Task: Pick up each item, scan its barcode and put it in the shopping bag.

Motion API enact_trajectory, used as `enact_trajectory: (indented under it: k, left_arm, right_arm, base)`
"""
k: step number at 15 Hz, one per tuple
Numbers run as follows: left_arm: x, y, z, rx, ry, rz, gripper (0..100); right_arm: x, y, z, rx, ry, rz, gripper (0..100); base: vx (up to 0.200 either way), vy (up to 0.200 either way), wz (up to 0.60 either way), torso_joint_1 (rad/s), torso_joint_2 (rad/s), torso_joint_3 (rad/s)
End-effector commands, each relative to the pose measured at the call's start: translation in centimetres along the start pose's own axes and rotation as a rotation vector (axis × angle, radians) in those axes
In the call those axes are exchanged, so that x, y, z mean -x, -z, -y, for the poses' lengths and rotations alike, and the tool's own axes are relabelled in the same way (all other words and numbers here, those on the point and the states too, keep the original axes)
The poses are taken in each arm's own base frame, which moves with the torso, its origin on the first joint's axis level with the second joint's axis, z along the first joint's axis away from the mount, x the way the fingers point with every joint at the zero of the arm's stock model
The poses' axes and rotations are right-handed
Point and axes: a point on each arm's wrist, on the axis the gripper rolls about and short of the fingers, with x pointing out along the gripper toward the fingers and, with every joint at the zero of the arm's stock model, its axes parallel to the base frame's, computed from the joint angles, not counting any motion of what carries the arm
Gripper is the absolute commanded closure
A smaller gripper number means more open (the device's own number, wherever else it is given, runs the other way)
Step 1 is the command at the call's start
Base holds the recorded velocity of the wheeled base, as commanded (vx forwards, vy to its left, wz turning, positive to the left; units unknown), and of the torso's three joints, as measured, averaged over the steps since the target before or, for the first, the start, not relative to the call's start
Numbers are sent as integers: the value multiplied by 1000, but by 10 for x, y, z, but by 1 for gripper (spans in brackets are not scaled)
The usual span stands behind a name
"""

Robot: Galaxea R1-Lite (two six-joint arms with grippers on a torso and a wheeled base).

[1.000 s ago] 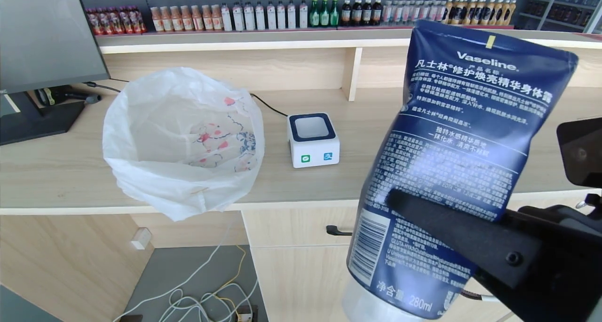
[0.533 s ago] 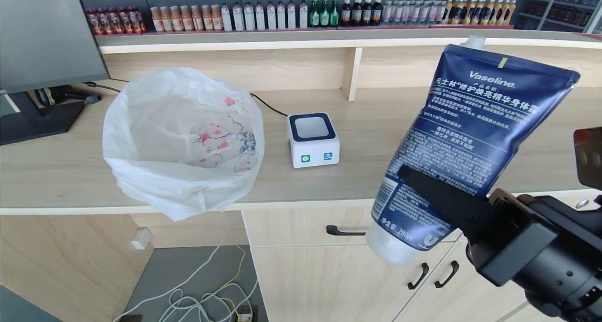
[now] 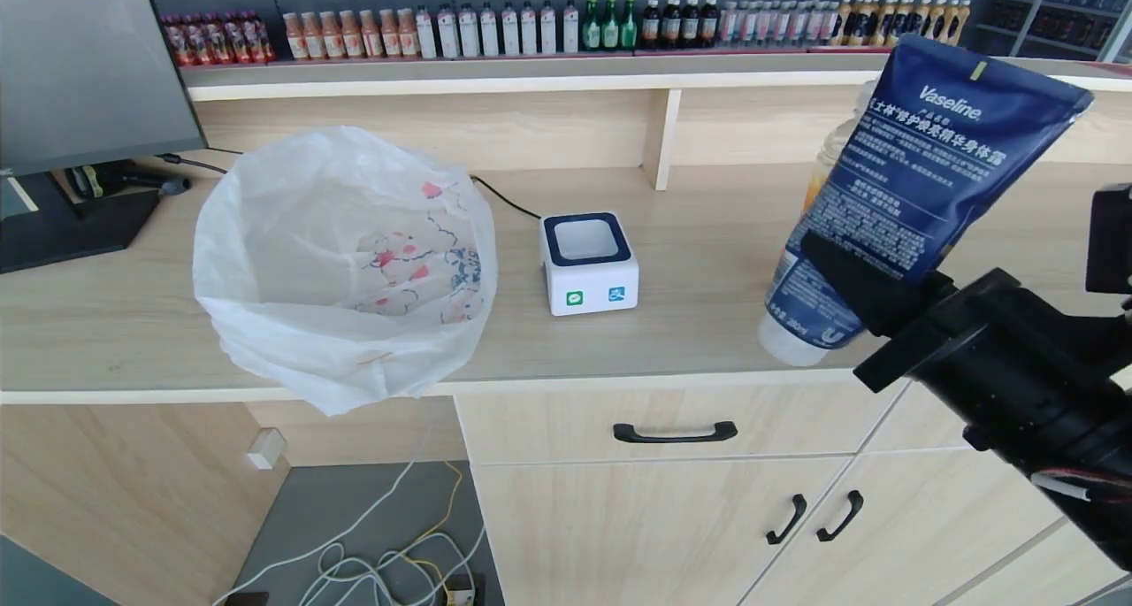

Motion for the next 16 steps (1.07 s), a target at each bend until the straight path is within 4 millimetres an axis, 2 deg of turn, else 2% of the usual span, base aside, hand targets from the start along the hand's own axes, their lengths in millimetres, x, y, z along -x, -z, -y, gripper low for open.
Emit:
enact_trajectory:
  k: [1, 4, 5, 7, 11, 16]
  left_arm:
    - [0, 0, 0, 1, 2, 0, 0]
    - [0, 0, 0, 1, 0, 0, 0]
    - [0, 0, 0, -1, 0, 0, 0]
    - [0, 0, 0, 1, 0, 0, 0]
    - [0, 0, 0, 2, 0, 0, 0]
    - [0, 0, 0, 2, 0, 0, 0]
  right_arm:
    - [-18, 9, 9, 75, 42, 9, 100]
    - [-11, 13, 6, 167, 39, -8, 100]
    - [-15, 9, -7, 151, 5, 25, 100]
    - [-14, 11, -6, 146, 101, 7, 100]
    - [-10, 12, -15, 126, 87, -3, 100]
    - [-13, 9, -15, 131, 97, 11, 100]
  base:
    - [0, 0, 0, 0, 0, 0]
    - [0, 0, 0, 0, 0, 0]
    - [0, 0, 0, 0, 0, 0]
    - [0, 200, 0, 0, 2, 5]
    - [0, 200, 0, 10, 5, 2]
    - [0, 200, 0, -2, 1, 4]
